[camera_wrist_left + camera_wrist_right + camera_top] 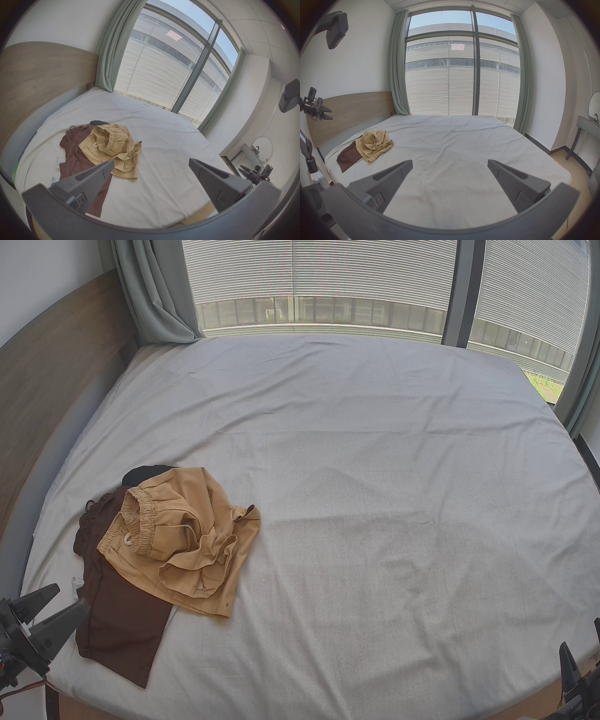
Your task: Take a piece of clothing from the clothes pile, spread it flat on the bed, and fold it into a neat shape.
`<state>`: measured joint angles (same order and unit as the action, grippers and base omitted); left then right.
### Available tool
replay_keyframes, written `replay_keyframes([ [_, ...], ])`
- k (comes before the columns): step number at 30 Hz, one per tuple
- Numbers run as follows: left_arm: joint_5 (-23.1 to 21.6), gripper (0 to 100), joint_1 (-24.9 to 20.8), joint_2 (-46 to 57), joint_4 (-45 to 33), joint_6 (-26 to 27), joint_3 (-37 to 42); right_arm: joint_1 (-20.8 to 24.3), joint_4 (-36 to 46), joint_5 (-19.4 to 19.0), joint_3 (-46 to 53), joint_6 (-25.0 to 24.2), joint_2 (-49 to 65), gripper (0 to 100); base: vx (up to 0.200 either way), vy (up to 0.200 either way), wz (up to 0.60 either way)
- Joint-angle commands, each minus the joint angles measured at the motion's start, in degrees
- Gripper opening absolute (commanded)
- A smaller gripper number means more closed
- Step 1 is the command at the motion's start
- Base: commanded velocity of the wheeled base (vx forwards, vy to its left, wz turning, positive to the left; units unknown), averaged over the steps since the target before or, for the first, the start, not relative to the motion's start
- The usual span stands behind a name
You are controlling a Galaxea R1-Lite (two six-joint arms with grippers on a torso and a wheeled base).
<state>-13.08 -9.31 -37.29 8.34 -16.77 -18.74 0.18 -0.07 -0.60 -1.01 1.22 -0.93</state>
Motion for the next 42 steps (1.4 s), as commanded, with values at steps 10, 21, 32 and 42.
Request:
replay_keyframes([
  [10,-10.1,100,8.8,-15.1,7.5,0.3,-2.2,0.1,0.0,0.0,1.0,-0.1,0.8,100,0.0,0.0,0.0],
  [21,-23.0,100,18.0,-23.9,14.4,0.3,-2.4,0.1,0.0,0.0,1.0,-0.1,0.8,100,0.0,0.0,0.0],
  [32,-23.7,100,18.6,-34.3,23.0,0.7,-3.1,0.1,0.0,0.0,1.0,-0.1,0.8,100,0.0,0.0,0.0],
  [42,-23.7,100,18.9,-42.2,26.7,0.8,-5.6,0.1,0.0,0.0,1.0,-0.1,0.8,100,0.0,0.0,0.0],
])
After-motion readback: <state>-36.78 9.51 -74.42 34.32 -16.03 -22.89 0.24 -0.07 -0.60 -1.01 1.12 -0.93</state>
